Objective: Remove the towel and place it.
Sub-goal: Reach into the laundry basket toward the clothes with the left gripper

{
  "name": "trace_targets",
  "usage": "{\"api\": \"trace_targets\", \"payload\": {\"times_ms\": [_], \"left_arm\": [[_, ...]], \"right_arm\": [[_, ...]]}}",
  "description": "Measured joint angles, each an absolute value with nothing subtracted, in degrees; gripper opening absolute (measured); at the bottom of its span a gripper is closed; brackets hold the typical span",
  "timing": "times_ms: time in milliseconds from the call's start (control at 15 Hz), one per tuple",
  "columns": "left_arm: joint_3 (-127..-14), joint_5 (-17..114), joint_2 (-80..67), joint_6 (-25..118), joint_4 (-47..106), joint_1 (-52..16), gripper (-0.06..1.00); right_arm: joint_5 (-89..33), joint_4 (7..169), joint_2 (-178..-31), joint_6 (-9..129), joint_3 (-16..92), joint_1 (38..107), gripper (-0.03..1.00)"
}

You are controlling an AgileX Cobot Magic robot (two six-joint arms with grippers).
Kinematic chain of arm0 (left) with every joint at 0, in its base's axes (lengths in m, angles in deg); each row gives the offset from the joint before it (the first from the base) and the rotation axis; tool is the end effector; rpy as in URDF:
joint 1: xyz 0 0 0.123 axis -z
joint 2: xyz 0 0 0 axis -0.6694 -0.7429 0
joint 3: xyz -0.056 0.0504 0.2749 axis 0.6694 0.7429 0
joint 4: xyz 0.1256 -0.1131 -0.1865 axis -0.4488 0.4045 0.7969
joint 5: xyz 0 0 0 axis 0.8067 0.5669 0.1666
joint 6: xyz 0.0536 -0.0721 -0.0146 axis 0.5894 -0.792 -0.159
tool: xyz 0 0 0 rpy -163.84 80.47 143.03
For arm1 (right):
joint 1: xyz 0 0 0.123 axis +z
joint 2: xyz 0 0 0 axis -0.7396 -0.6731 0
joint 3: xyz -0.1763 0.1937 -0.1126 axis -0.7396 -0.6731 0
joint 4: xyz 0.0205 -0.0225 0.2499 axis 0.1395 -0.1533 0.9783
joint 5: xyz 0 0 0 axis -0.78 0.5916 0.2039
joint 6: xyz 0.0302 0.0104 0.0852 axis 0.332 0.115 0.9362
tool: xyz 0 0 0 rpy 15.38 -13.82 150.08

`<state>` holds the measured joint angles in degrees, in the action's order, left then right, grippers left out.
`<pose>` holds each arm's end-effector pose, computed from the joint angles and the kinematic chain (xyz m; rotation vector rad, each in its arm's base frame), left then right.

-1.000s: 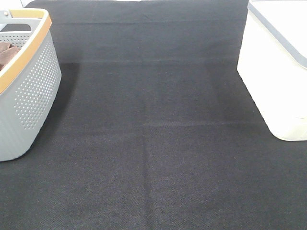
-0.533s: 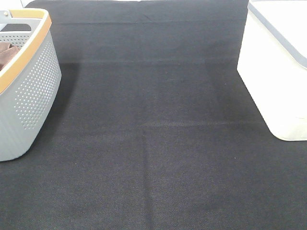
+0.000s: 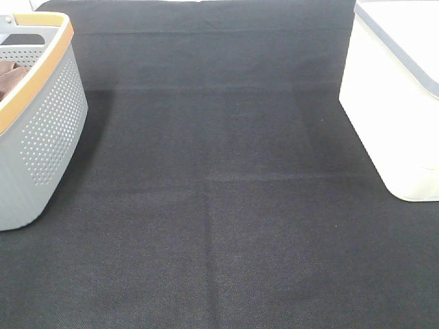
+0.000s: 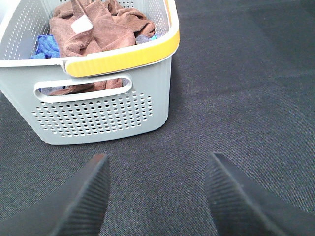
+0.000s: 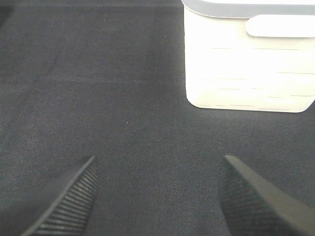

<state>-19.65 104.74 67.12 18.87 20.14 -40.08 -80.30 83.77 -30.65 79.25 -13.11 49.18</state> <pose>-0.0055 -0.0056 0.2786 0.1518 2.0199 -0.0359 -0.0070 0.0055 0.2781 -0.0905 2.0362 0.0641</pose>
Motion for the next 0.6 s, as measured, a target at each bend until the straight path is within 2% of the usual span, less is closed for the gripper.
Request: {"api": "trace_targets", "payload": {"times_ms": [600], "left_arm": [[-19.6, 104.7, 67.1, 18.9, 20.1, -40.1, 0.56]], "right_arm": [[-80.3, 83.8, -30.6, 79.3, -13.1, 49.2, 0.66]]}}
